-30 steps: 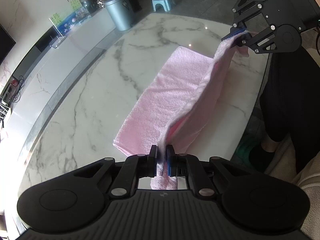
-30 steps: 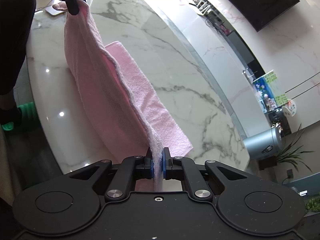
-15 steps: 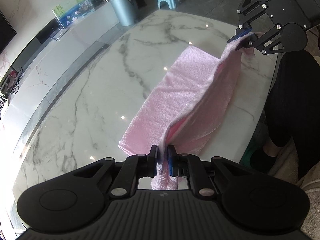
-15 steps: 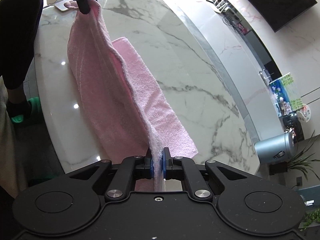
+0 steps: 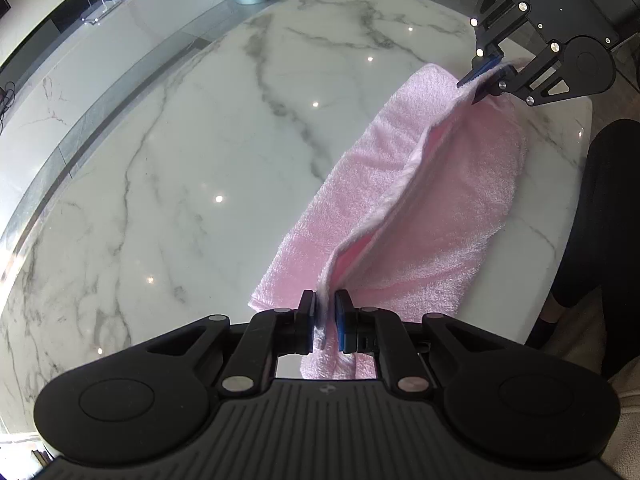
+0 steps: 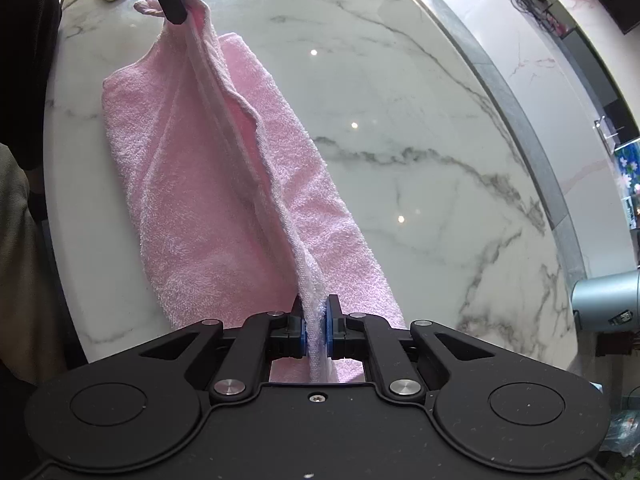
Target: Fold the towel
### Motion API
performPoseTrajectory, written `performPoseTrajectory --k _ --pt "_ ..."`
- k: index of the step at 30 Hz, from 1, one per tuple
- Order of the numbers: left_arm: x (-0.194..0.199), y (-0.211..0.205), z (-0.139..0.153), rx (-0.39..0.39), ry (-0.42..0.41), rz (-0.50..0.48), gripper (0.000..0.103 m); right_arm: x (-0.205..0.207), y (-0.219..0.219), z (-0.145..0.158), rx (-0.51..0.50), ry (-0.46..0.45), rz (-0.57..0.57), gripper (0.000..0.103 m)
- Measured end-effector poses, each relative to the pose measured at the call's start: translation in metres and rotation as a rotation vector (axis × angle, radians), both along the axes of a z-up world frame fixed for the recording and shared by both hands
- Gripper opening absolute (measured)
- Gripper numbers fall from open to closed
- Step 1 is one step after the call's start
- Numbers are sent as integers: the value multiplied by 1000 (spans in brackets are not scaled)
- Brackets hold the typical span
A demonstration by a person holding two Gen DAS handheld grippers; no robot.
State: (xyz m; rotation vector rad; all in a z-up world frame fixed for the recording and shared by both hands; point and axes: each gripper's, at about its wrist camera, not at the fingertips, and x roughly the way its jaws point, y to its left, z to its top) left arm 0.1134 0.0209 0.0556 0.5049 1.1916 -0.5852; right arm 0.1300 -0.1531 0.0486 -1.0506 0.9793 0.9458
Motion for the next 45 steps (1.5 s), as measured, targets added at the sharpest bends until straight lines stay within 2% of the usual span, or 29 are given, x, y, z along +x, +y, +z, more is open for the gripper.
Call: performPoseTrajectory --k 5,7,10,12,17,22,24,27,30,31,32,35,36,39,45 --pt "15 7 -17 -16 9 27 11 17 6 -21 -10 17 -1 7" --pt "19 9 -21 -22 7 35 13 21 6 -24 -14 18 -1 8" --pt "23 12 -23 -24 -2 51 24 27 6 -26 -9 12 -17 16" --pt "24 14 -22 -27 -8 76 32 28 5 -25 -6 -8 -27 29" --pt "16 19 -13 -25 -28 110 35 26 -4 -17 -4 -60 -66 38" --pt "0 22 11 -35 -72 151 42 19 -19 5 31 -121 -151 47" --pt "-9 22 26 -48 -102 167 43 13 -27 20 63 -140 -189 56" --pt "-23 21 48 -70 -148 193 51 3 -37 49 133 -166 -249 65" --pt "-39 21 68 -104 -199 232 61 -3 -38 75 198 -186 -298 69" --pt "-44 20 74 -115 -213 246 67 -6 -36 84 222 -189 -313 70" --pt "-49 19 80 -127 -227 259 69 -12 -36 94 253 -190 -331 76" --pt "-62 15 90 -159 -266 309 69 -26 -39 113 351 -182 -381 82" --pt "-65 13 92 -168 -278 330 69 -31 -41 118 385 -178 -398 88" --pt "-76 10 92 -206 -311 398 76 -46 -44 122 469 -170 -447 90" --pt "-98 2 66 -265 -356 516 77 -84 -53 91 611 -213 -608 90"
